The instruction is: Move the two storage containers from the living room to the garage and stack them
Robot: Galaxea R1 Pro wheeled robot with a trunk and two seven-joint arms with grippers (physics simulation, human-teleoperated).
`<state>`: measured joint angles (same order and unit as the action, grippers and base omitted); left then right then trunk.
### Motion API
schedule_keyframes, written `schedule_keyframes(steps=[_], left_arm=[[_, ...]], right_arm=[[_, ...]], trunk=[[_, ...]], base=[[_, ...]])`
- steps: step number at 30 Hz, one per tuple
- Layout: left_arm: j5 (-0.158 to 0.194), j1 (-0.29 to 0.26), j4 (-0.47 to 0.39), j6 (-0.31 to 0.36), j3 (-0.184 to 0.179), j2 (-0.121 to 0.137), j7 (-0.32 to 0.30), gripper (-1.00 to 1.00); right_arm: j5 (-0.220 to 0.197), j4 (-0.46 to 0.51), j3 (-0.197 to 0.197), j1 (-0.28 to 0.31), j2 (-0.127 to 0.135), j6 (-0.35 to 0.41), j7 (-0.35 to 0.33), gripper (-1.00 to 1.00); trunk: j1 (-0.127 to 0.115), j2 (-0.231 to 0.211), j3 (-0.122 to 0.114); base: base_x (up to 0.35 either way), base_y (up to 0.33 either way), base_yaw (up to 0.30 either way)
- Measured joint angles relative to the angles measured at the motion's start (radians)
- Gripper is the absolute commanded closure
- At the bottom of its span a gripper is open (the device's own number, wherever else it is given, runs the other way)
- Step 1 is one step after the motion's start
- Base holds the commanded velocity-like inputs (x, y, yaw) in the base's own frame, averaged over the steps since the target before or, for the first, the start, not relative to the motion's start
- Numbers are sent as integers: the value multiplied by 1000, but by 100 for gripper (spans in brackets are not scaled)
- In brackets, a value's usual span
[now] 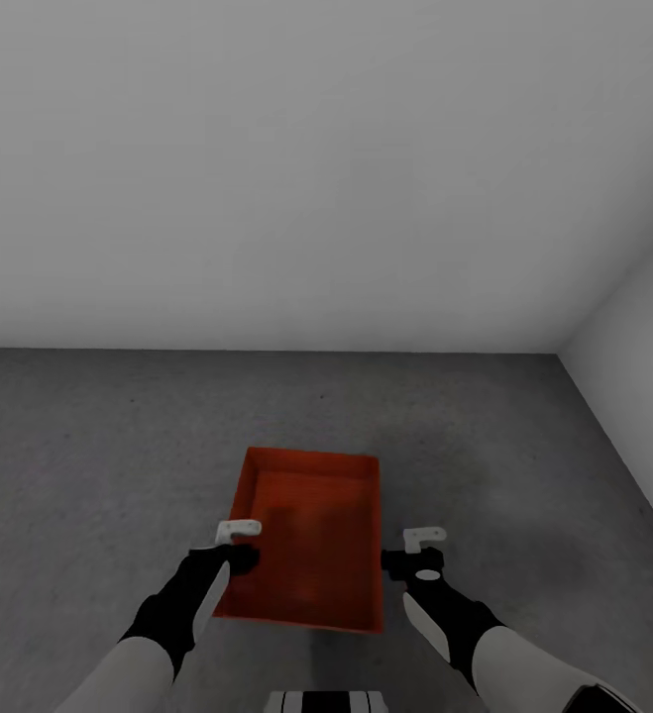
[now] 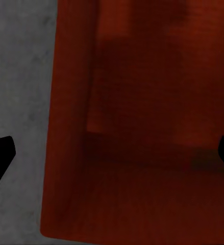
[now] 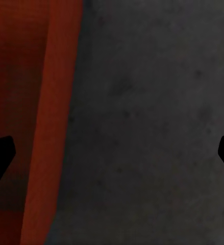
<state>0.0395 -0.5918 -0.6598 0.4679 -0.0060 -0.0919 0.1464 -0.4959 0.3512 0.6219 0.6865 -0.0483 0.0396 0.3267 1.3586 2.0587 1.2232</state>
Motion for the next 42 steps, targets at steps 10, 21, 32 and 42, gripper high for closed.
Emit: schedule_keyframes(steps=[10, 21, 32, 42], left_arm=[[2, 0, -2, 1, 0, -1, -1, -100], [2, 0, 2, 1, 0, 0, -2, -100], [6, 0, 4, 1, 2, 0, -4, -100], [6, 0, 2, 1, 2, 1, -2, -100]], right_arm=[[1, 0, 0, 0, 0, 1, 0, -100], [1, 0, 0, 0, 0, 3, -1, -100], [-3, 0, 0, 0, 0, 5, -2, -100], [-6, -1, 0, 0, 0, 3, 0, -100]], trunk=[[0, 0, 0], [-31, -56, -25], [-73, -133, -59], [-111, -203, -99]], base=[[0, 0, 0], [0, 0, 0], [0, 0, 0], [0, 0, 0]])
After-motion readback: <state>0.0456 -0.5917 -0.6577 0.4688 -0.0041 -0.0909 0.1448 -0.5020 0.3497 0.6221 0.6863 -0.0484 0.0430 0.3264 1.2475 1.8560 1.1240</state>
